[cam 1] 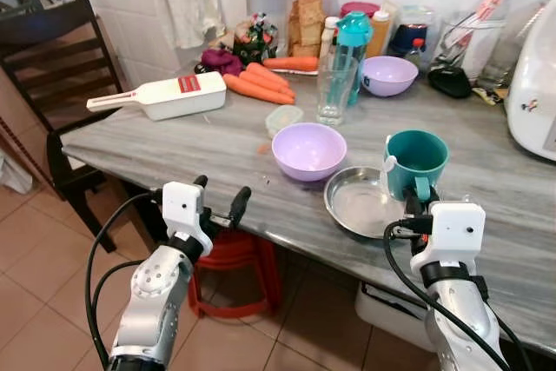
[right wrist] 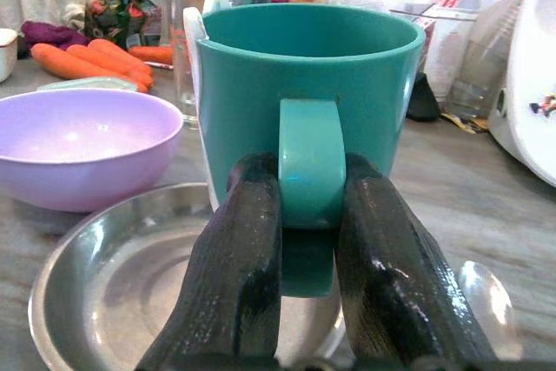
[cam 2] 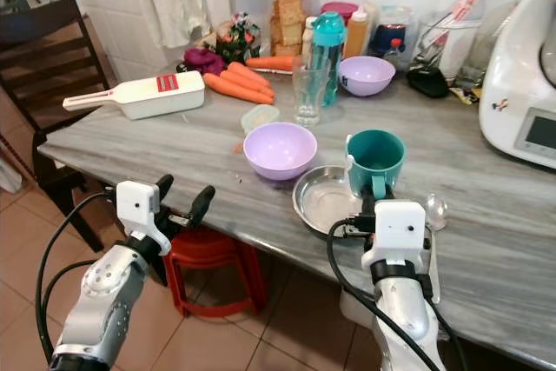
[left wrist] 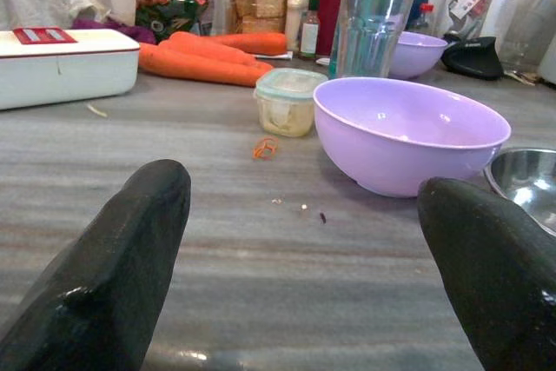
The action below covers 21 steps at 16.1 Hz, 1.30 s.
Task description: Setting the table
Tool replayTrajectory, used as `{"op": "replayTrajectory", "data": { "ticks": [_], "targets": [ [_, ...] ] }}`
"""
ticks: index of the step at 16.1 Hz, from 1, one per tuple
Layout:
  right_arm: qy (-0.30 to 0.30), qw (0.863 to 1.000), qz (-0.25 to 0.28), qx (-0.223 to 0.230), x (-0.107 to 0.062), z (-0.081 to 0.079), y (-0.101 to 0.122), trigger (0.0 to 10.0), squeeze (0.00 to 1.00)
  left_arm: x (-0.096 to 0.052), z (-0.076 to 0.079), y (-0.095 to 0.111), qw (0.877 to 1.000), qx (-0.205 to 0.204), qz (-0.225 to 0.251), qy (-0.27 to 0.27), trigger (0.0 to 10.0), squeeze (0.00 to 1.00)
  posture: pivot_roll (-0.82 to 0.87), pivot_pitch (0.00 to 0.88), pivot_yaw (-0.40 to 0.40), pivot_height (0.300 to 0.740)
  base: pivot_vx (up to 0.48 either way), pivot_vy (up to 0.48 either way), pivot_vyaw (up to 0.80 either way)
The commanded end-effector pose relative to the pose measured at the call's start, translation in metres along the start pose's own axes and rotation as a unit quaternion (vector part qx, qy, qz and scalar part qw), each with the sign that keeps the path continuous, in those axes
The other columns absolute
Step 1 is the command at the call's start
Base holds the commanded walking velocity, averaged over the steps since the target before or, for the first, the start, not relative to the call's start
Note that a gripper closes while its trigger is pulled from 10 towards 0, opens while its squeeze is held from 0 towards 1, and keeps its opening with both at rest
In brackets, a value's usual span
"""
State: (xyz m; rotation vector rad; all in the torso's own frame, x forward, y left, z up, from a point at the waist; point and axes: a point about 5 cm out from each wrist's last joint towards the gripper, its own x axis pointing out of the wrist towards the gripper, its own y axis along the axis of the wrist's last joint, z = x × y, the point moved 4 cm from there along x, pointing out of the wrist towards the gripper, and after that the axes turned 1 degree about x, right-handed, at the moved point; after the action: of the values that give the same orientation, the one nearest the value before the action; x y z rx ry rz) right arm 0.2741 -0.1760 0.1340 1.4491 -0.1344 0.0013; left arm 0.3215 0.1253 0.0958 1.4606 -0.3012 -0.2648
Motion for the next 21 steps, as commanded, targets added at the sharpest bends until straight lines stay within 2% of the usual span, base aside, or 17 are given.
{"op": "replayTrajectory", "data": {
  "ticks": [1,4,5,8,10,12,17,19,21],
  "targets": [
    [-0.005,1.000,0.012,-0.001,0.005,0.004,0.007,10.0,0.00,-0.002,0.000,-0.001,1.000,0.002,-0.005,-0.001,10.0,0.00,-0.11,0.000,0.019,0.740,0.000,0.000,0.00],
    [-0.017,1.000,0.012,-0.002,0.014,0.014,0.007,10.0,0.00,-0.004,0.005,-0.002,1.000,-0.010,-0.007,-0.021,10.0,0.00,-0.11,0.000,0.018,0.740,0.000,0.000,0.00],
    [-0.028,1.000,0.011,-0.003,0.023,0.021,0.008,10.0,0.00,-0.005,0.012,-0.003,0.999,-0.003,-0.012,-0.051,10.0,0.00,-0.11,0.000,0.020,0.740,0.000,0.000,0.00],
    [-0.035,0.999,0.008,0.003,0.036,0.027,0.009,10.0,0.00,-0.010,0.026,-0.003,0.994,-0.008,-0.016,-0.105,10.0,0.00,-0.11,0.000,0.020,0.740,0.000,0.000,0.00],
    [-0.037,0.999,0.002,0.011,0.045,0.028,0.008,10.0,0.00,-0.014,0.035,-0.003,0.989,-0.016,-0.020,-0.146,10.0,0.00,-0.11,0.010,0.019,0.740,0.000,0.000,0.00],
    [-0.037,0.999,-0.003,0.014,0.060,0.031,0.007,10.0,0.00,-0.022,0.045,0.000,0.978,-0.034,-0.032,-0.204,10.0,0.00,-0.11,0.024,0.020,0.740,0.000,0.000,0.00],
    [-0.045,0.999,-0.013,0.015,0.084,0.037,0.005,10.0,0.00,-0.028,0.049,0.005,0.973,-0.045,-0.037,-0.222,10.0,0.00,-0.09,0.050,0.024,0.740,0.000,0.000,0.00],
    [-0.043,0.999,-0.021,0.017,0.090,0.036,0.002,10.0,0.00,-0.033,0.054,0.006,0.968,-0.057,-0.042,-0.239,10.0,0.00,-0.09,0.061,0.025,0.740,0.000,0.000,0.00],
    [-0.038,0.998,-0.036,0.023,0.103,0.033,-0.005,10.0,0.00,-0.037,0.052,0.007,0.967,-0.059,-0.047,-0.243,10.0,0.00,-0.08,0.074,0.034,0.740,0.000,0.000,0.00]
  ]
}}
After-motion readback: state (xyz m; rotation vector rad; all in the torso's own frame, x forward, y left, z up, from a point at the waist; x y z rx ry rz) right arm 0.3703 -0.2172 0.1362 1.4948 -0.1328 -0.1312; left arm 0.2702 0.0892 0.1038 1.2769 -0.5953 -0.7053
